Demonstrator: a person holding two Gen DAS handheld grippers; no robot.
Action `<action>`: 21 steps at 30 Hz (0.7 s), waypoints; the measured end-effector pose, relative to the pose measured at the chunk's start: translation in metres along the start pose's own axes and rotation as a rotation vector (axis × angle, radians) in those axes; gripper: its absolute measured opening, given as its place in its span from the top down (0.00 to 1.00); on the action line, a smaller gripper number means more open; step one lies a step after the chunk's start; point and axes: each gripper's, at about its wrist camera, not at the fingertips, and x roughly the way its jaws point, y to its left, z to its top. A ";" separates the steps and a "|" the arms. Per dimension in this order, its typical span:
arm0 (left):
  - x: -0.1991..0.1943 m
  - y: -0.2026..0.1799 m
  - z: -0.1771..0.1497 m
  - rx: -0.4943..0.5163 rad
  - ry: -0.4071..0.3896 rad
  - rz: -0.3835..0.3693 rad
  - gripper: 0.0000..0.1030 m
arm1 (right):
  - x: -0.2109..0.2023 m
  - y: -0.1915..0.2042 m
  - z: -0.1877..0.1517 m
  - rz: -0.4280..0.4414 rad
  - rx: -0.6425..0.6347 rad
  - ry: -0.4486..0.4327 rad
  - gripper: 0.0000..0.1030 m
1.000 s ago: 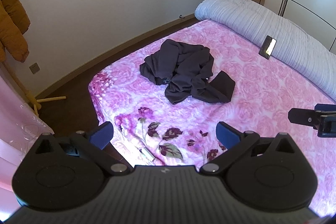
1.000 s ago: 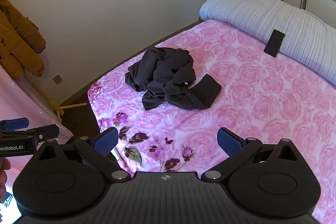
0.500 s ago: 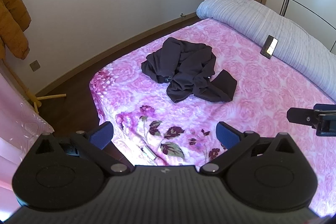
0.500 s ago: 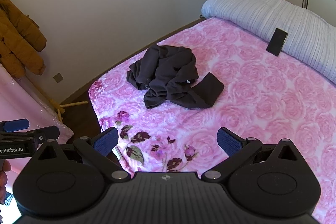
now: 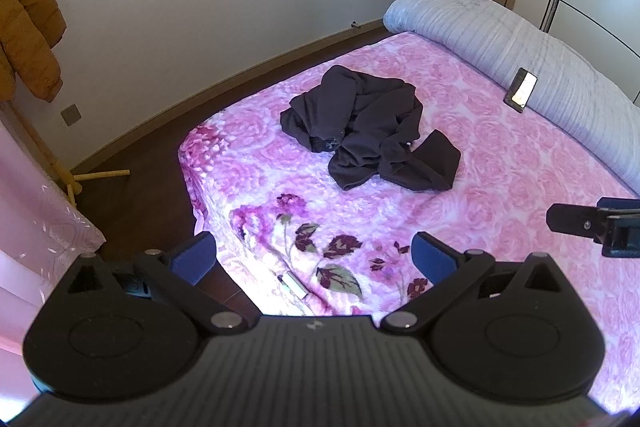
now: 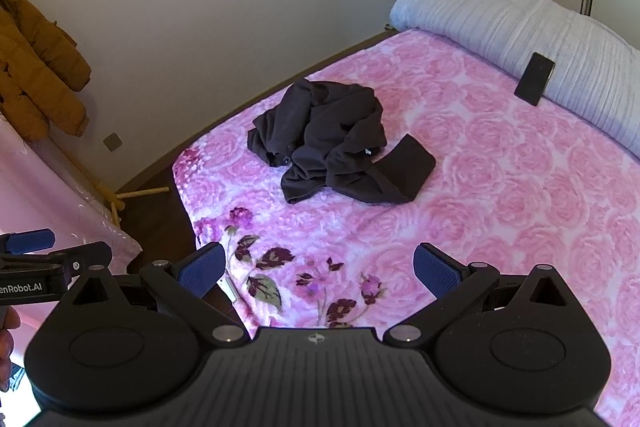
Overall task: Fold clothes
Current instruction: 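Move both grippers toward the crumpled dark brown shirt on the bed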
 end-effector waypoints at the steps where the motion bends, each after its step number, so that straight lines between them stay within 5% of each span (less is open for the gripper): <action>1: 0.000 0.002 0.000 -0.003 0.001 0.001 0.01 | 0.001 0.002 0.000 0.001 -0.002 0.002 0.00; 21: 0.016 0.065 0.004 -0.058 0.040 0.031 0.01 | 0.038 0.052 0.016 0.012 -0.056 0.029 0.00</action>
